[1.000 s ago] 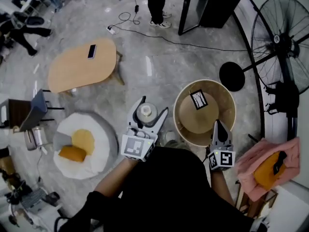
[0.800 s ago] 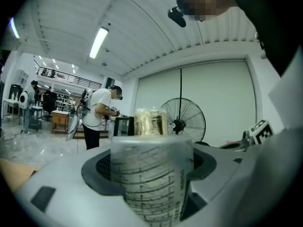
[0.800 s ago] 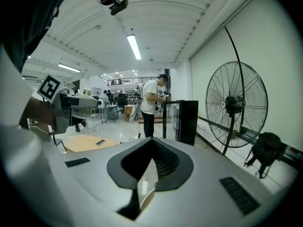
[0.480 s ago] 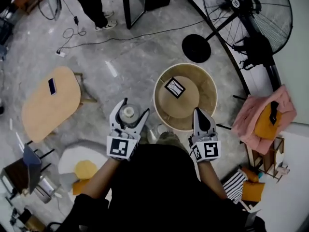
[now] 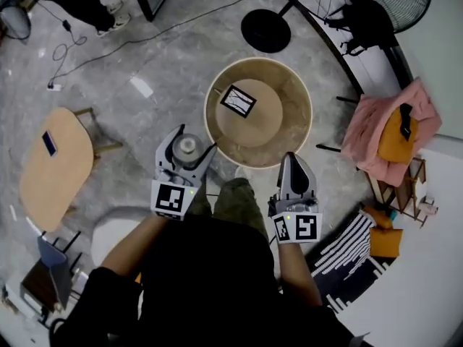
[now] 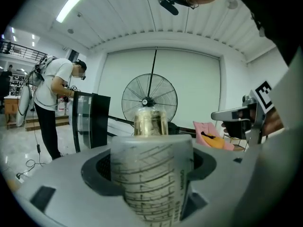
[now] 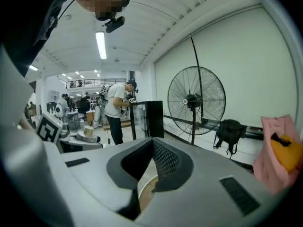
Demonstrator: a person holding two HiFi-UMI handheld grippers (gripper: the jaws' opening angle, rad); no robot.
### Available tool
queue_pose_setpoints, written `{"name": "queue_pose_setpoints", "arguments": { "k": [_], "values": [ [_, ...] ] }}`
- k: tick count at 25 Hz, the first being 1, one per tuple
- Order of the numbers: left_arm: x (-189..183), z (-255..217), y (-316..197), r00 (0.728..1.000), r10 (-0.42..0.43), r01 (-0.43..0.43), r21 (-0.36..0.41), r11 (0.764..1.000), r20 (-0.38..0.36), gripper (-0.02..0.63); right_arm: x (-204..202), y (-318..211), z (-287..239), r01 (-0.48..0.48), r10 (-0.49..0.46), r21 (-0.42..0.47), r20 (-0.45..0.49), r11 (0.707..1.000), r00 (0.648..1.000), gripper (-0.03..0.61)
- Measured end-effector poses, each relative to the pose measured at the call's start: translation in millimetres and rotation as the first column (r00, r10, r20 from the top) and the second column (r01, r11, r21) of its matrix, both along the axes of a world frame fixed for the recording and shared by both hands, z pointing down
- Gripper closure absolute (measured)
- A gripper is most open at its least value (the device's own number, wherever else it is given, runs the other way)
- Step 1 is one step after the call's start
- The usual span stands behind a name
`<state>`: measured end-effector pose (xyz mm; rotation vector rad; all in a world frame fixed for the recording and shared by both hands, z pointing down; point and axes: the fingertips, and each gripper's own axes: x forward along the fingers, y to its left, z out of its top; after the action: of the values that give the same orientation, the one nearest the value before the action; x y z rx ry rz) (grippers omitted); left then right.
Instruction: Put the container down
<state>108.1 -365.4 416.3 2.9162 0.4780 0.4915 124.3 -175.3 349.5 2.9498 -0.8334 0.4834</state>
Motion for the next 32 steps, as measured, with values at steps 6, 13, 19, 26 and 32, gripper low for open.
{"name": "queue_pose_setpoints", "arguments": {
  "k": [6,13,19,26,32],
  "values": [
    [33,108,44,1.000,0.007,-0.007,0.027,1.000,-0.011,0.264,5,17,88,0.053,-0.054,0.011,0.075,0.999,0.996,0.557],
    [63,245,82,0.998,-0.053,0.052,0.041,0.998,0.017,0.264,25,47,207,0.147,-0.144,-0.020,0.120,0.989,0.982,0.557],
    [89,369,102,0.996,-0.010,0.008,0.029,1.000,0.093,0.264,51,64,308,0.062,-0.065,0.019,0.183,0.998,0.981,0.557],
    [119,465,129,0.992,0.108,-0.114,0.122,0.986,0.060,0.264,33,41,386,0.145,-0.143,0.009,0.224,0.989,0.964,0.557],
    [130,519,140,0.991,0.086,-0.095,0.080,0.992,0.101,0.264,33,67,429,0.096,-0.093,0.003,0.278,0.995,0.956,0.557]
  ]
}}
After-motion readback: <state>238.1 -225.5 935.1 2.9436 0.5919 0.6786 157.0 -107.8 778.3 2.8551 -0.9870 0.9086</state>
